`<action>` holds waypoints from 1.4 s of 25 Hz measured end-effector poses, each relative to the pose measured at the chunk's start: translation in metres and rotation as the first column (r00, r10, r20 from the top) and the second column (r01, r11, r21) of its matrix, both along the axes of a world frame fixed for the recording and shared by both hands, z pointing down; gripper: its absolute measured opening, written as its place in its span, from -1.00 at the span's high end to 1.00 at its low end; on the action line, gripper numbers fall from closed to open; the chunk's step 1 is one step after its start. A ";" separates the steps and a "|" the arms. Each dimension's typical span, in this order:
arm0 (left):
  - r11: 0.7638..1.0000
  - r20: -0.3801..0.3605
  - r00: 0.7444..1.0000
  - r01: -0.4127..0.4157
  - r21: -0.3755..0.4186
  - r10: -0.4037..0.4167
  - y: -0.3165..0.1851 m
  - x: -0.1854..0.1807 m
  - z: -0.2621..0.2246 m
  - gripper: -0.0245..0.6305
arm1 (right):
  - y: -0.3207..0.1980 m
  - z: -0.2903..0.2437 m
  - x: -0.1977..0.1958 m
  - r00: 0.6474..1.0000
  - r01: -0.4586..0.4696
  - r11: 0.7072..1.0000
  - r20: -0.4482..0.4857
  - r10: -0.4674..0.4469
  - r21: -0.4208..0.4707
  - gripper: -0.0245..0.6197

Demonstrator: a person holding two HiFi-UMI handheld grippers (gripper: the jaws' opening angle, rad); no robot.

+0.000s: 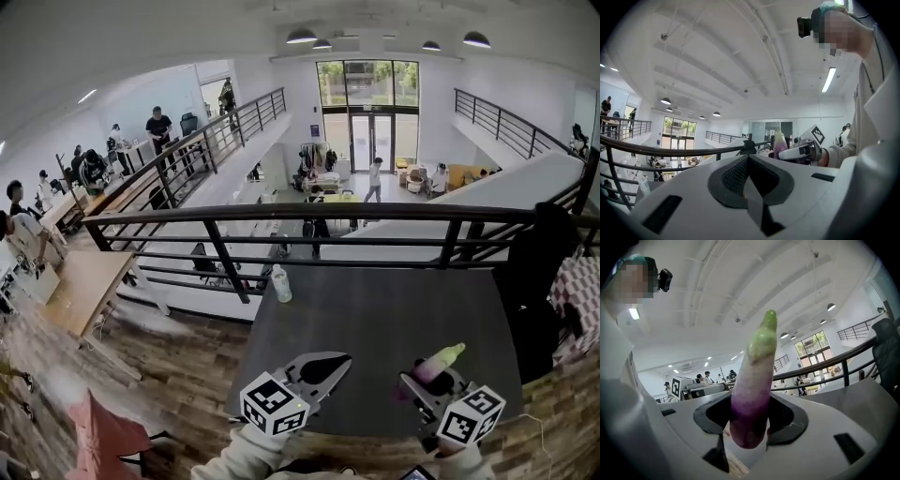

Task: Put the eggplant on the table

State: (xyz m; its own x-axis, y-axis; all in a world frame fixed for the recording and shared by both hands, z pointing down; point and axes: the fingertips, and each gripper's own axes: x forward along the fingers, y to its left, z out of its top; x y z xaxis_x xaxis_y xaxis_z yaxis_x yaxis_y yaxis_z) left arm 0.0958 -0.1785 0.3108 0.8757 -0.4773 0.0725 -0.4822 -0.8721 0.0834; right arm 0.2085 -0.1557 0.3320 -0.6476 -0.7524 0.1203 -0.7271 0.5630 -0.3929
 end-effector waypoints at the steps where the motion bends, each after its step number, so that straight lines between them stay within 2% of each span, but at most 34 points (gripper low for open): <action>1: 1.000 0.004 1.000 -0.003 0.001 0.003 -0.001 0.002 -0.001 0.92 | -0.001 0.001 0.002 1.000 0.000 1.000 0.006 0.000 -0.003 0.24; 13: 0.998 -0.026 0.998 -0.062 0.012 0.062 -0.043 0.019 -0.001 0.92 | -0.029 0.006 0.010 0.999 -0.041 0.999 -0.015 0.041 -0.009 0.24; 23: 0.998 -0.068 0.995 -0.069 0.010 0.069 -0.105 -0.018 -0.002 0.92 | -0.095 -0.007 -0.020 0.996 -0.054 0.999 -0.073 0.054 -0.004 0.24; 29: 0.993 -0.063 0.992 -0.108 -0.038 0.105 -0.145 -0.040 0.007 0.92 | -0.142 -0.014 -0.042 0.994 -0.072 0.997 -0.089 0.069 -0.036 0.24; 35: 0.993 -0.068 0.992 -0.112 -0.033 0.109 -0.167 -0.028 0.001 0.92 | -0.158 -0.011 -0.035 0.993 -0.069 0.995 -0.098 0.063 -0.066 0.24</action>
State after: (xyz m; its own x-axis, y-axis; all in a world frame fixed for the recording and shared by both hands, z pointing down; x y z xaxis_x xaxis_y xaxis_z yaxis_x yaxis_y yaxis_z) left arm 0.0678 -0.3452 0.3122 0.9264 -0.3754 0.0287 -0.3754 -0.9156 0.1442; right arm 0.1733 -0.3140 0.3207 -0.5800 -0.7808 0.2323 -0.7977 0.4866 -0.3561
